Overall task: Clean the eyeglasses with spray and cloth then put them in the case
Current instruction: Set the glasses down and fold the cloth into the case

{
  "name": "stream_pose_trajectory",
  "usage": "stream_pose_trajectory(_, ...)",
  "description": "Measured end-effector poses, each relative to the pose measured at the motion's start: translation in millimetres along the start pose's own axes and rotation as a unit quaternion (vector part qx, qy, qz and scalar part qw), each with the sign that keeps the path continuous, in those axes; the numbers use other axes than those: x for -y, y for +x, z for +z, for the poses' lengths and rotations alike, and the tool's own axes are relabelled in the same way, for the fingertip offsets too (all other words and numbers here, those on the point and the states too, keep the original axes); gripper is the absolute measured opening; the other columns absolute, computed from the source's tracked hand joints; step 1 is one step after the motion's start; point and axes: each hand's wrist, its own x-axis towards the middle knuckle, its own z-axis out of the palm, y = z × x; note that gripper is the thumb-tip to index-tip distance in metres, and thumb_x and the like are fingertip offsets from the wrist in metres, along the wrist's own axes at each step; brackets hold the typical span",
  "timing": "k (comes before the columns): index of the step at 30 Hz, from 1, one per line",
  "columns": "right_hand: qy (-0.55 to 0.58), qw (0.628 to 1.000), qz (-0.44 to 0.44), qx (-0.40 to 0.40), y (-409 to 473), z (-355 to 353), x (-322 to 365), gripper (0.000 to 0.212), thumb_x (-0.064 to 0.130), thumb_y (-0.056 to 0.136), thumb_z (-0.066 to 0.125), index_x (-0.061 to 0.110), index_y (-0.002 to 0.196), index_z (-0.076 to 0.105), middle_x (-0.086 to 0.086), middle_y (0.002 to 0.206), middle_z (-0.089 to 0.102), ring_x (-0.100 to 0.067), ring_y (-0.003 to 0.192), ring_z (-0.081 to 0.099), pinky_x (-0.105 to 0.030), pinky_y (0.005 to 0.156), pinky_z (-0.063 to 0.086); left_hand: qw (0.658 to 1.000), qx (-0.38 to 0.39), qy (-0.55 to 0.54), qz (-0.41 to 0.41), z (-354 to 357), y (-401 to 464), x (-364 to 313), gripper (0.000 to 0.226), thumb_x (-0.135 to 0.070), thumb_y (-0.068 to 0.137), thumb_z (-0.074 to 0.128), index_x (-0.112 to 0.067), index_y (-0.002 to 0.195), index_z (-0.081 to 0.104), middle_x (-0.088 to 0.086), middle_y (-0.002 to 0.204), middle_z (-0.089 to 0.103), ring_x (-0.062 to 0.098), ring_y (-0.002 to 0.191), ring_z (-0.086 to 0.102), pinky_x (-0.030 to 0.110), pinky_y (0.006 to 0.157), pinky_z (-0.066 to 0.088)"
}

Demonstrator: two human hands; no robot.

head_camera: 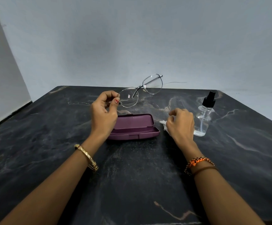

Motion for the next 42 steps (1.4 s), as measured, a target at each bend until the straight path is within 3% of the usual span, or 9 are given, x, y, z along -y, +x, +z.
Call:
stream_pose_trajectory(4, 0.108, 0.988, -0.052, -0.097, 0.0, 0.3, 7.8, 0.021, 0.012, 0.09, 0.046, 0.008, 0.103, 0.062, -0.01, 0.103, 0.065, -0.026, 0.1, 0.054, -0.027, 0.078, 0.038, 0.999, 0.022, 0.025, 0.004, -1.9, 1.3, -2.7, 0.028, 0.0, 0.084, 0.053, -0.027, 0.082, 0.056, -0.01, 0.081, 0.058, -0.004, 0.075, 0.058, 0.009, 0.07, 0.049)
stream_pose_trajectory(8, 0.225, 0.957, -0.082, -0.164, -2.9, -2.2, 18.6, 0.026, 0.014, 0.089, 0.043, 0.007, 0.106, 0.061, -0.001, 0.097, 0.062, -0.02, 0.094, 0.051, -0.033, 0.077, 0.045, 0.997, 0.032, 0.066, 0.018, -2.7, 0.3, -3.6, 0.018, 0.002, 0.083, 0.053, -0.015, 0.087, 0.057, -0.009, 0.082, 0.057, 0.007, 0.081, 0.056, 0.011, 0.074, 0.048)
stream_pose_trajectory(11, 0.277, 0.943, -0.066, -0.17, -5.0, -1.3, 22.4, 0.027, 0.017, 0.09, 0.042, 0.012, 0.109, 0.061, 0.006, 0.097, 0.059, -0.019, 0.098, 0.05, -0.032, 0.076, 0.046, 0.991, 0.046, 0.103, 0.071, -2.8, -0.7, -6.9, 0.019, 0.007, 0.081, 0.053, -0.011, 0.087, 0.057, -0.008, 0.082, 0.055, -0.002, 0.081, 0.054, 0.008, 0.074, 0.045)
stream_pose_trajectory(14, 0.33, 0.927, -0.047, -0.173, -8.1, 0.5, 25.4, 0.024, 0.018, 0.092, 0.043, 0.015, 0.107, 0.063, 0.003, 0.094, 0.064, -0.015, 0.095, 0.051, -0.007, 0.068, 0.041, 0.982, 0.052, 0.132, 0.123, -2.8, -1.8, -9.3, 0.017, 0.012, 0.078, 0.053, -0.002, 0.086, 0.058, 0.003, 0.084, 0.056, -0.008, 0.079, 0.052, 0.01, 0.073, 0.043)
stream_pose_trajectory(16, 0.354, 0.918, -0.031, -0.174, -10.5, 1.7, 27.5, 0.022, 0.017, 0.094, 0.044, 0.018, 0.104, 0.064, 0.006, 0.09, 0.064, -0.016, 0.088, 0.053, -0.001, 0.06, 0.038, 0.978, 0.058, 0.142, 0.141, -3.0, -1.9, -10.5, 0.017, 0.013, 0.077, 0.053, 0.0, 0.085, 0.058, 0.005, 0.084, 0.055, -0.006, 0.078, 0.051, 0.012, 0.072, 0.043)
stream_pose_trajectory(21, 0.497, 0.855, 0.056, -0.137, -7.9, 2.7, 31.9, 0.02, 0.017, 0.094, 0.045, 0.02, 0.103, 0.062, 0.008, 0.09, 0.065, 0.004, 0.083, 0.061, -0.016, 0.076, 0.048, 0.968, 0.084, 0.163, 0.174, -3.9, -1.7, -11.8, 0.017, 0.016, 0.075, 0.053, 0.002, 0.084, 0.057, 0.007, 0.082, 0.053, 0.005, 0.076, 0.048, 0.01, 0.069, 0.043)
stream_pose_trajectory(25, 0.56, 0.816, 0.075, -0.118, -0.2, 8.6, 23.6, 0.021, 0.013, 0.094, 0.045, 0.008, 0.1, 0.064, 0.011, 0.078, 0.067, 0.006, 0.071, 0.062, -0.009, 0.061, 0.047, 0.963, 0.09, 0.167, 0.193, -3.8, -1.4, -9.6, 0.017, 0.017, 0.075, 0.052, 0.003, 0.083, 0.056, 0.007, 0.081, 0.053, 0.006, 0.077, 0.048, 0.005, 0.071, 0.042)
stream_pose_trajectory(28, 0.567, 0.814, 0.079, -0.097, 1.1, 14.8, 16.1, 0.02, 0.012, 0.092, 0.047, 0.005, 0.1, 0.064, 0.019, 0.062, 0.069, 0.006, 0.065, 0.062, -0.008, 0.057, 0.045, 0.961, 0.095, 0.173, 0.195, -4.4, -2.1, -8.8, 0.015, 0.016, 0.075, 0.052, 0.004, 0.083, 0.056, 0.007, 0.08, 0.053, 0.009, 0.075, 0.049, 0.007, 0.069, 0.042)
stream_pose_trajectory(42, 0.585, 0.806, 0.037, -0.077, -1.1, -0.4, 17.4, 0.013, 0.009, 0.089, 0.053, 0.014, 0.087, 0.065, 0.016, 0.061, 0.07, 0.005, 0.064, 0.063, -0.008, 0.059, 0.047, 0.954, 0.107, 0.188, 0.21, -2.2, -4.9, -10.6, 0.013, 0.014, 0.076, 0.051, 0.004, 0.084, 0.056, 0.006, 0.082, 0.051, 0.01, 0.078, 0.048, 0.008, 0.072, 0.041)
